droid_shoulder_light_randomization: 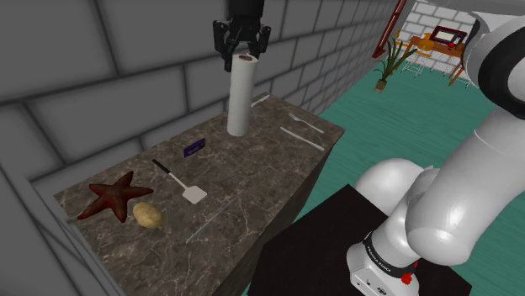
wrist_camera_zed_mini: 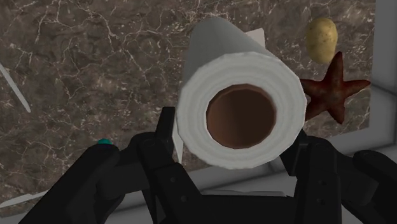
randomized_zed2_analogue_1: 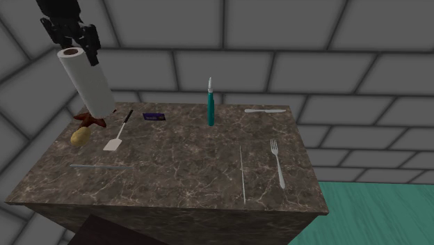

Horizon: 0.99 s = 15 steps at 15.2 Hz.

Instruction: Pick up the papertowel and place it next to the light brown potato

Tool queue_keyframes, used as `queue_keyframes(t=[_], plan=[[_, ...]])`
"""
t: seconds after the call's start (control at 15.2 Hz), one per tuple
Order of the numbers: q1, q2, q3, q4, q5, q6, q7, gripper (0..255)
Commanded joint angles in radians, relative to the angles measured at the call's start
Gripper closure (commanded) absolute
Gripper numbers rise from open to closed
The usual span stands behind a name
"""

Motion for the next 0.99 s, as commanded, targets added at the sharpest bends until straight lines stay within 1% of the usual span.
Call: queue_keyframes(t=[0.0,0.46,0.73,0.92], plan=[[0.027,0.001,0.026,-0.002,0.000,0.007,0.054,255],[0.119,0.054,0.108,0.061,-0.013,0.007,0.226,255],[0.177,0.111,0.152,0.131,-0.031,-0.003,0.326,255],[0.226,0.168,0.182,0.204,-0.052,-0.017,0.400,255]])
